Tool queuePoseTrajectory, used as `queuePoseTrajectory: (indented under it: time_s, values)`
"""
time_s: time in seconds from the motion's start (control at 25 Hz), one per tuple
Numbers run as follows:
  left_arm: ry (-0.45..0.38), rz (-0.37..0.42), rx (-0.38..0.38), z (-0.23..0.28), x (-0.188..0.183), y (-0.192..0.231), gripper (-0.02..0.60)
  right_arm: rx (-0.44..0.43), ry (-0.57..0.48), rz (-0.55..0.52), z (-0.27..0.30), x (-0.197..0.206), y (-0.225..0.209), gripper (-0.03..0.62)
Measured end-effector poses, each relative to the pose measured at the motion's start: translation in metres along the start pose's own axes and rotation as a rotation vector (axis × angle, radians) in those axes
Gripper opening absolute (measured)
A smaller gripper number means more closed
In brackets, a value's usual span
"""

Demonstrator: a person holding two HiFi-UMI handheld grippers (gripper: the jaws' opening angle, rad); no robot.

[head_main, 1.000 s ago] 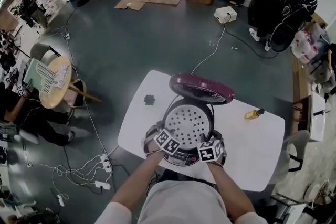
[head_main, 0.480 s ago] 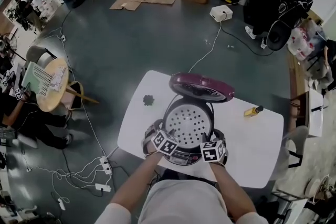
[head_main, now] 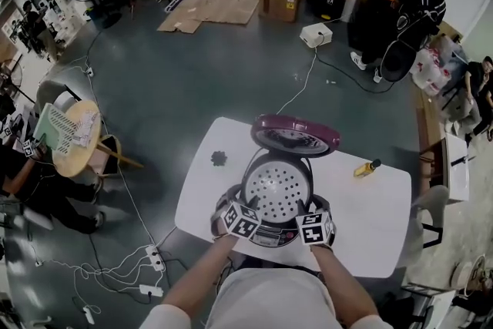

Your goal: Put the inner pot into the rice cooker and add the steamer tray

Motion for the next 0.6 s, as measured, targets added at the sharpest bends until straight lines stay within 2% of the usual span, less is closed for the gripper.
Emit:
queuePoseTrajectory:
  time_s: [0.4, 0.6]
  values:
    - [-0.134, -0.045, 0.043, -0.042, -0.011, 0.003, 0.175, -0.016, -0.176, 0.001, -0.045, -0.034, 0.018, 0.087]
    - [-0.193, -0.053, 0.075, -0.070, -0.024, -0.012, 0.147, -0.023, -0.231, 0.005, -0.072, -0.038, 0.019, 0.075]
Point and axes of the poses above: the fingertips, and each gripper's own axes: z forward along the fingers, y to its left, x out of its underside, the point moved 2 cm from there along -z, backward along the fingers, and after that the axes turned 3 degrees about -x, right-handed, at the moved point
